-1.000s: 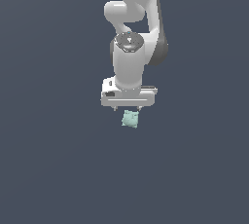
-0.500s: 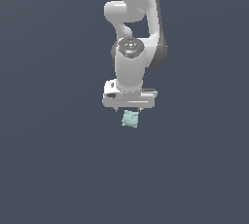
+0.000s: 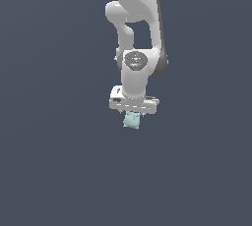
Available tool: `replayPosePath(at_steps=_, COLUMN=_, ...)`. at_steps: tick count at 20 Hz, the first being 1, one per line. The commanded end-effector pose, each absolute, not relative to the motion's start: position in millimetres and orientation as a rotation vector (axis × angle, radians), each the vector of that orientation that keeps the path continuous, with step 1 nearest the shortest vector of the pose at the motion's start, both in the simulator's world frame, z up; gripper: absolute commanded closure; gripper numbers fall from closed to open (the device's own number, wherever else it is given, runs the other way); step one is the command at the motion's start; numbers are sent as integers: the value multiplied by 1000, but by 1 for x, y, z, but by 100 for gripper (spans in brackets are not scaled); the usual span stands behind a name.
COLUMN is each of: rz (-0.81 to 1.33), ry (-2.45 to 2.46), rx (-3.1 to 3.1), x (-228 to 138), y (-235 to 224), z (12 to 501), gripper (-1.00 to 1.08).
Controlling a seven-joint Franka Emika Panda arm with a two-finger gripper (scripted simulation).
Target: Pick up the object and move it to a goal position.
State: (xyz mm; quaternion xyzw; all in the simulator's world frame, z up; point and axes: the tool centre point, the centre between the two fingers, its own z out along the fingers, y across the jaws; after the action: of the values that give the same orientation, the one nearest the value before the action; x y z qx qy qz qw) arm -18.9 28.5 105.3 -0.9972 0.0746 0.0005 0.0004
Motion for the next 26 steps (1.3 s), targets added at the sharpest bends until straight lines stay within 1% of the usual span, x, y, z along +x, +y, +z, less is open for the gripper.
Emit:
replayPosePath(at_steps=1, rz=0, ry=270, rx=-3130, x=-22, y=30, z=97, gripper=-92)
replayPosePath(at_steps=10, rz=2, ry=288, rx=-3128, x=-25, y=32, z=89, gripper=-92)
replayPosePath(at_steps=20, rz=0, ry=294, rx=-3128, x=-26, y=32, z=48, gripper=-92)
replayPosePath(at_steps=25, rz=0, ry=295, rx=-3128, x=-25, y=31, z=41, gripper=-92)
replayPosePath(at_steps=26, rz=0, ry=295, rx=-3128, x=-25, y=31, z=41, gripper=108)
